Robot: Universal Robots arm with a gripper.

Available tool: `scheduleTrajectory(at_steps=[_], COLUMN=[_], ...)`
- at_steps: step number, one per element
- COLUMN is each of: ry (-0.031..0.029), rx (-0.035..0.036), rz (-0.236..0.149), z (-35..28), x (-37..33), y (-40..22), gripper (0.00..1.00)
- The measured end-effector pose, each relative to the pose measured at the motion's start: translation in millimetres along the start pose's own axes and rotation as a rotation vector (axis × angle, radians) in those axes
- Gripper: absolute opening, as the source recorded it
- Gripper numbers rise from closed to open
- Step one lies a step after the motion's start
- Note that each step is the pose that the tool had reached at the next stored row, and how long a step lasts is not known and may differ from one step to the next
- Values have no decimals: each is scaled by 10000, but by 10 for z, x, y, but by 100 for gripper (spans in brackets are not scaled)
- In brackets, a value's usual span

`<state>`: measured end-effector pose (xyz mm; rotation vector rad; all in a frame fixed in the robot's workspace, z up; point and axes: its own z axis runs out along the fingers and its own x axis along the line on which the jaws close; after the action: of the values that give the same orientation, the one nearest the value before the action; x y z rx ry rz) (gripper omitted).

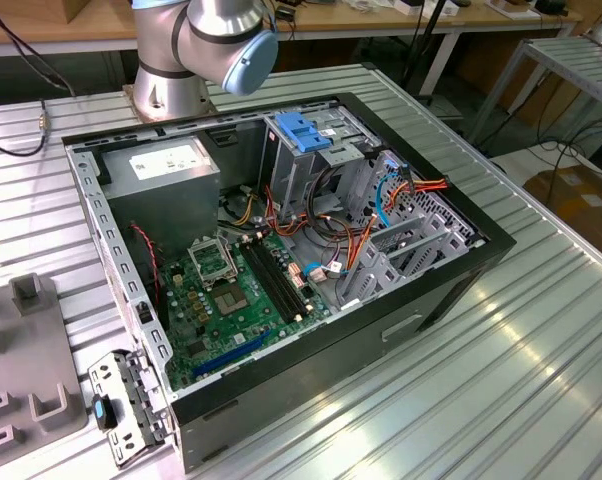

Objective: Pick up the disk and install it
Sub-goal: 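Pick up the disk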

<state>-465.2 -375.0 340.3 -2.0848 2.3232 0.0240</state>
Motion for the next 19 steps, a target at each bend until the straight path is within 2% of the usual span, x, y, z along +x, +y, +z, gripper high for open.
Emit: scheduleTrajectory(at_steps=[14, 19], ry=[-2, -3], rx=[19, 19], rz=[-6, -6], z=[255, 369], x=[9, 12], y=[24, 26], gripper=[60, 60])
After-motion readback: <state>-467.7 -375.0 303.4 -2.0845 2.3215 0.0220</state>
